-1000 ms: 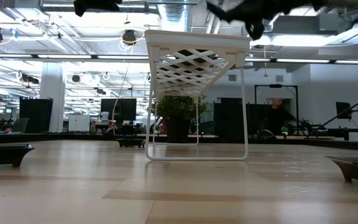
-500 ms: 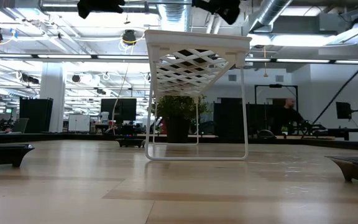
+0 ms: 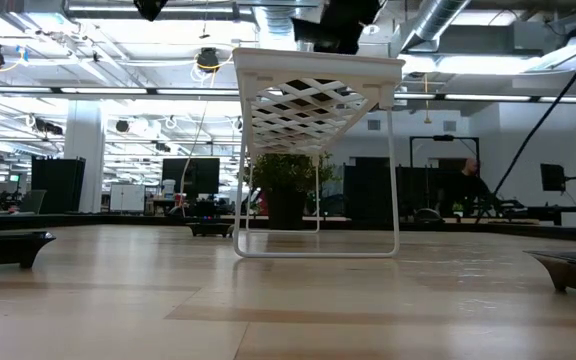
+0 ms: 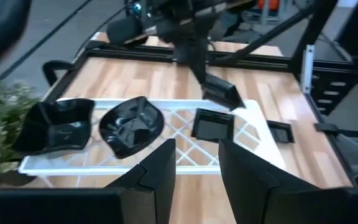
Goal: Pick & Place Mini shaped plates
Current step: Stack the square plate on the other square plate on the shelf
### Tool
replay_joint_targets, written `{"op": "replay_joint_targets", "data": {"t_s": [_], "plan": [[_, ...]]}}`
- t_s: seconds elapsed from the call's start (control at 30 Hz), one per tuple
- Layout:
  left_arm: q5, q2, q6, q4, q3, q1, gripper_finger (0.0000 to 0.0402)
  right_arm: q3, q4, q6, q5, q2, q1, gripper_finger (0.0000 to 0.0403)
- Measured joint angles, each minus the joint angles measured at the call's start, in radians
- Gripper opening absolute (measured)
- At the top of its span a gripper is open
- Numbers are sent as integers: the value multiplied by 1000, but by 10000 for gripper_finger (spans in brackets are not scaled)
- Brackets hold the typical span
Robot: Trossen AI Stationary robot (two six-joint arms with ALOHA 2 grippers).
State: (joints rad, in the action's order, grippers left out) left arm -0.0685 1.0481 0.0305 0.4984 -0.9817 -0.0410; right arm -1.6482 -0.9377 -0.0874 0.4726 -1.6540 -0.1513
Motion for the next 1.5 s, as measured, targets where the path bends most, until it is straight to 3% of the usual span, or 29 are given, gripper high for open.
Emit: {"op": "replay_joint_targets", "data": {"t_s": [0.23,0.6,1.03,1.5], "plan": [[35,0,64,-76,121,-23,124,0,7,135,-19,-49,14,1],[34,0,159,-344,295,-93,124,0,5,246,-108,-53,46,1],[32,0,169,-352,300,-105,124,0,-2,246,-197,-68,46,4],[32,0,169,-362,300,-105,124,0,-49,247,-185,-67,58,9]]}}
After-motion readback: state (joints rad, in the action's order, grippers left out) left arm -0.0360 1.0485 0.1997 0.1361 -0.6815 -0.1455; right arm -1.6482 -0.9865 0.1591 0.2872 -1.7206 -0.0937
